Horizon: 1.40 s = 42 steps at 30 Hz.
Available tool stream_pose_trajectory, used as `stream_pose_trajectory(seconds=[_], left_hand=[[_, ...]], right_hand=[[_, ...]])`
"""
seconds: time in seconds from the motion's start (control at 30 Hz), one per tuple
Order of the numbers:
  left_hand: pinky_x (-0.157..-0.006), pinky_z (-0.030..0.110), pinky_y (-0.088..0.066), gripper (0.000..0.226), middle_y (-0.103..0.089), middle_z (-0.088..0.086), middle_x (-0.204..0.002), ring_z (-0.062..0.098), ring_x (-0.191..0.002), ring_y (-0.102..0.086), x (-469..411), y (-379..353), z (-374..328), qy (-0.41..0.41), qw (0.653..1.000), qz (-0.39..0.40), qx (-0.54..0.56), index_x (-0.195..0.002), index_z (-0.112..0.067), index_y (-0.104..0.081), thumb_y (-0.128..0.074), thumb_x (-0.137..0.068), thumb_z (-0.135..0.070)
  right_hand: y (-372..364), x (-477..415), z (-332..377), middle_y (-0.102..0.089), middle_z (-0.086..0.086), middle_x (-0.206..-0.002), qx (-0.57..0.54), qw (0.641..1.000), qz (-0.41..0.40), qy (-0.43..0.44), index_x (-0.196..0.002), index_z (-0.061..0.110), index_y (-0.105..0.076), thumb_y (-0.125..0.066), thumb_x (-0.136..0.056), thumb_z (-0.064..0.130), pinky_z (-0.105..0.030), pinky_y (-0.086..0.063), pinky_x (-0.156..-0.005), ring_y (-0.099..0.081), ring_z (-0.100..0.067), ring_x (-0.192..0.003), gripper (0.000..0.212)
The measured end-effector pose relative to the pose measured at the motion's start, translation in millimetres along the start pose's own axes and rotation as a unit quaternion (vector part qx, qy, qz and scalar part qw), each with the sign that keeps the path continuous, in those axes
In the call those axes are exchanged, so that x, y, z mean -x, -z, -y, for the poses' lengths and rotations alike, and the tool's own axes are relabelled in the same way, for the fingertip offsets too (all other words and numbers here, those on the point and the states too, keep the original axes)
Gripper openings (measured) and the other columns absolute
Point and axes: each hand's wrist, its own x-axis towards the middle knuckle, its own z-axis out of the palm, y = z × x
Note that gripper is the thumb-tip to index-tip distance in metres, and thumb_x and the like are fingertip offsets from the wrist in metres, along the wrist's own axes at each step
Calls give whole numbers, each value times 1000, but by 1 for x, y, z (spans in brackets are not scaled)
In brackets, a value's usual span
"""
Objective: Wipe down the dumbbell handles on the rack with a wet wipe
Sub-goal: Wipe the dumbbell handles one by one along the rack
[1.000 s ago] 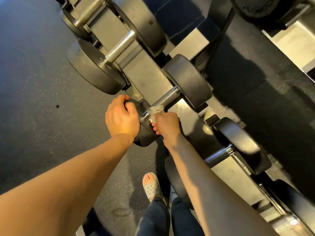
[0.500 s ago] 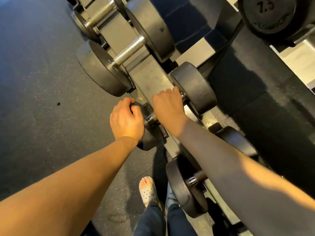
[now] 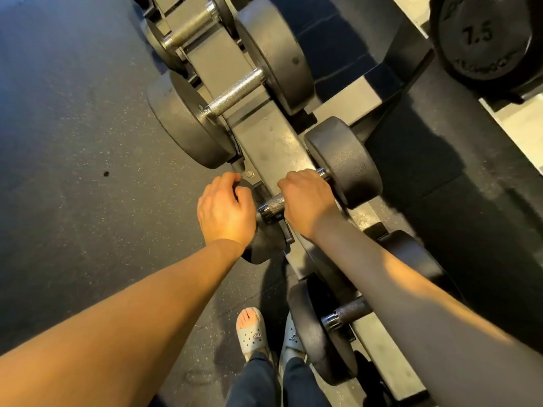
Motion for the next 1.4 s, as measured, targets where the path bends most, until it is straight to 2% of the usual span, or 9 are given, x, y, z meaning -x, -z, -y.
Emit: stream_pose_trajectory(seconds=[0.23, 0.47, 0.63, 0.7, 0.87, 1.07, 1.2, 1.23, 1.4], left_hand=[[-90, 39, -45, 41, -68, 5, -108, 23, -101, -60, 0, 1, -1, -7, 1000, 4, -8, -118, -15, -66, -37, -94, -30], [-93, 43, -50, 42, -68, 4, -109, 24, -102, -61, -1, 0, 0, -2, 1000, 0, -16, -117, -16, -66, -35, -93, -32], [-93, 44, -52, 43, -68, 3, -108, 22, -101, -62, -1, -1, 3, -5, 1000, 2, -14, -117, -17, -65, -33, -94, -35], [-93, 42, -51, 43, -68, 4, -109, 22, -102, -62, -1, 0, 2, -6, 1000, 1, -13, -118, -17, -65, -33, -94, -34], [-95, 41, -48, 42, -68, 2, -111, 18, -103, -59, 0, 1, -1, -7, 1000, 2, -9, -117, -17, -65, -34, -94, -32], [-95, 40, -49, 43, -67, 2, -113, 18, -105, -60, 1, 0, 1, -10, 1000, 6, -13, -120, -17, -64, -33, -94, -33], [-97, 42, -50, 44, -67, 2, -114, 17, -105, -59, 0, 1, 0, -5, 1000, 11, -14, -120, -17, -63, -32, -95, -34], [-97, 42, -50, 43, -67, 2, -114, 18, -105, -59, 0, 1, 0, -3, 1000, 10, -14, -120, -17, -63, -32, -95, -33], [-95, 41, -50, 43, -67, 2, -113, 19, -104, -60, 0, 0, 0, -8, 1000, 5, -11, -119, -17, -64, -33, -95, -33]], right_hand=[[-21, 19, -1, -63, -11, -97, -99, 977, -63, 179, -96, 5, -68, -48, -86, 2, -44, -50, -82, -58, -31, -93, 22], [-23, 18, 9, -60, -12, -101, -59, 982, -171, -59, -101, 6, -71, -75, -76, 1, -39, -53, -76, -58, -30, -93, 26], [-46, 32, 34, -62, -8, -115, -160, 972, -158, -75, -117, 11, -65, -65, -96, 16, -32, -58, -83, -65, -22, -100, 22], [-48, 34, 32, -63, -3, -111, -277, 927, -194, -162, -111, 13, -66, -61, -99, 17, -35, -60, -83, -66, -18, -96, 14], [-43, 24, 34, -70, -3, -90, -578, 624, -340, -400, -102, 6, -67, -64, -96, 2, -31, -60, -78, -69, -18, -87, 8], [-38, 24, 55, -68, 1, -81, -710, 532, -205, -414, -81, 20, -64, -70, -92, 2, -29, -56, -71, -67, -17, -80, 22], [-23, 17, 17, -72, -8, -84, -789, 262, -326, -450, -90, 5, -70, -63, -96, 1, -32, -58, -79, -70, -19, -83, 10], [-23, 13, 15, -73, -7, -84, -791, 232, -333, -458, -93, 4, -71, -64, -96, 3, -29, -58, -77, -70, -17, -82, 8], [-41, 12, 45, -69, -1, -74, -752, 367, -285, -467, -85, 14, -72, -63, -100, 11, -27, -51, -61, -63, -16, -69, 18]])
